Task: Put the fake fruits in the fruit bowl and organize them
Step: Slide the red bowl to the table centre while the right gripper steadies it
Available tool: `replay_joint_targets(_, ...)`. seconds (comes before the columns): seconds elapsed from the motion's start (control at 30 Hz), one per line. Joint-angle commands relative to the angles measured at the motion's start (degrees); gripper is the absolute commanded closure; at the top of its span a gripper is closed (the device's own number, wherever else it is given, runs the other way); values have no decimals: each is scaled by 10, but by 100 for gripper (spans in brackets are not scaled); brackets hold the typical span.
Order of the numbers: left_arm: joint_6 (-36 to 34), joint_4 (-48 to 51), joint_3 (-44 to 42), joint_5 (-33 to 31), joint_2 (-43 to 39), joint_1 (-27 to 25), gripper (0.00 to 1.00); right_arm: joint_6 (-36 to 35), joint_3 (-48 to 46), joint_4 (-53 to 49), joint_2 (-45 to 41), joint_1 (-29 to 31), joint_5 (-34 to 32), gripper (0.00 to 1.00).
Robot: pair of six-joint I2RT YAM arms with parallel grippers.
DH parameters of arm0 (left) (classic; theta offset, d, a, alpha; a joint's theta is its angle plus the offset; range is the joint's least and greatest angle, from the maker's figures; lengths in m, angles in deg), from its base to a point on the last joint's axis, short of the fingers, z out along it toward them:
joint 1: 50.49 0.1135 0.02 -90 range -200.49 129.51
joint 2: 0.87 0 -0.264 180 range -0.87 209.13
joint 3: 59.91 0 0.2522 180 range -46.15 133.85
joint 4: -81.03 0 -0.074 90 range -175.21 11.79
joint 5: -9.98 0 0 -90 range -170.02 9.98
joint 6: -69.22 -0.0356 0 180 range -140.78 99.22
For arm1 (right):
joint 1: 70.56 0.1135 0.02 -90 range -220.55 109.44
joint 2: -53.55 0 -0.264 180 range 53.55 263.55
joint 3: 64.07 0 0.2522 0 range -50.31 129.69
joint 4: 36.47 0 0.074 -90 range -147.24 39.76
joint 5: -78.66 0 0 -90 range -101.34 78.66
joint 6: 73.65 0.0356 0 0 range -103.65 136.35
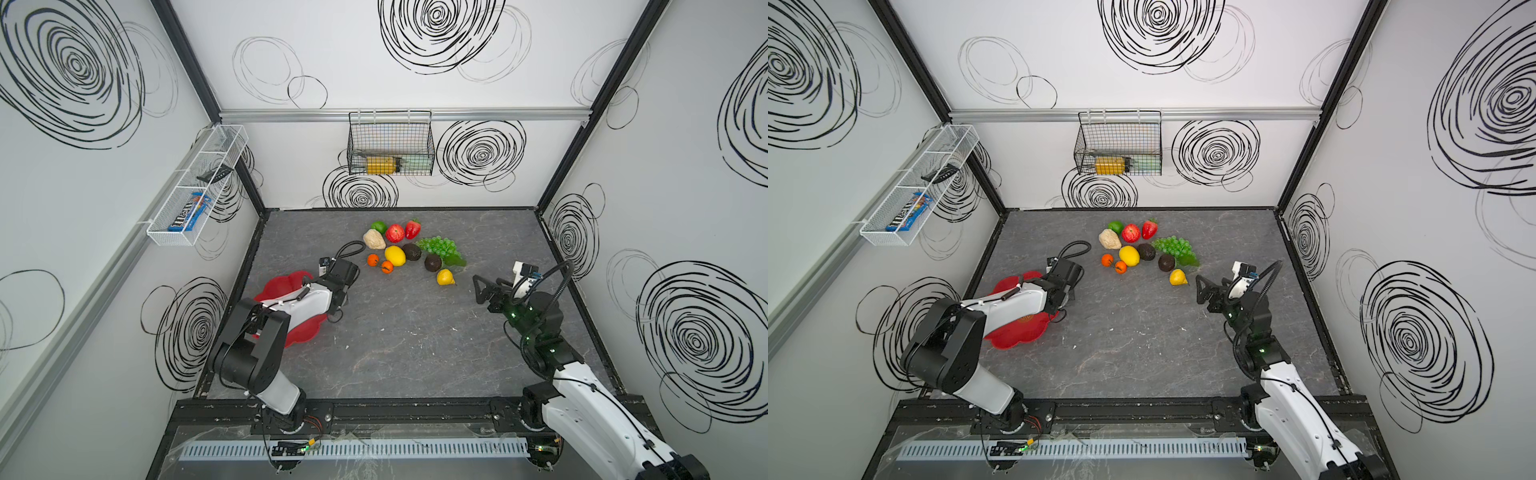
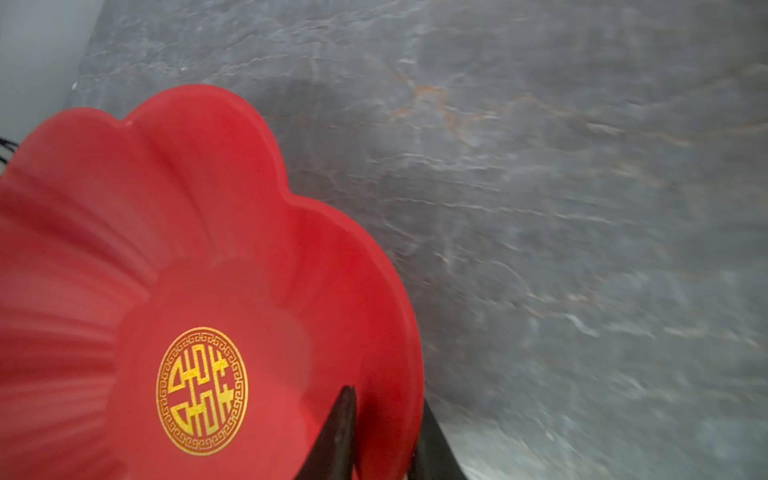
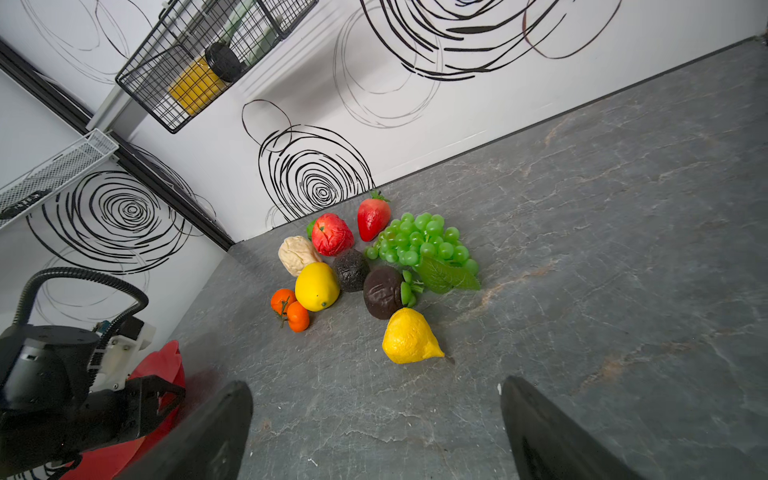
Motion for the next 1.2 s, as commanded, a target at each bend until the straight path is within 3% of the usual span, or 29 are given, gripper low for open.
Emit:
replay_joint_targets(0.0, 14, 11, -1, 10, -24, -46, 76, -5, 31, -31, 0, 1, -20, 3)
replay_joint_targets(0.33, 82, 11, -1, 52, -19, -260, 76, -10, 57, -165, -44, -17, -52, 3)
replay_joint_targets(0.47, 106, 18, 58, 65, 18, -366, 75, -5, 63, -211, -82, -33, -56, 3)
replay_joint_targets(0.57, 111, 29, 112, 68, 60, -420, 75, -6, 78, -262, -100, -40, -101, 3)
replay_joint_targets(0.73, 98, 35, 183, 79, 116, -465, 73, -7, 92, -302, -117, -47, -127, 3)
replay_joint_targets(0.93, 87, 29, 199, 87, 129, -470, 69, -1, 95, -311, -138, -49, -129, 3)
replay_joint_targets(1.17, 57, 7, 175, 157, 65, -470, 47, 0, 103, -316, -130, -50, -125, 3)
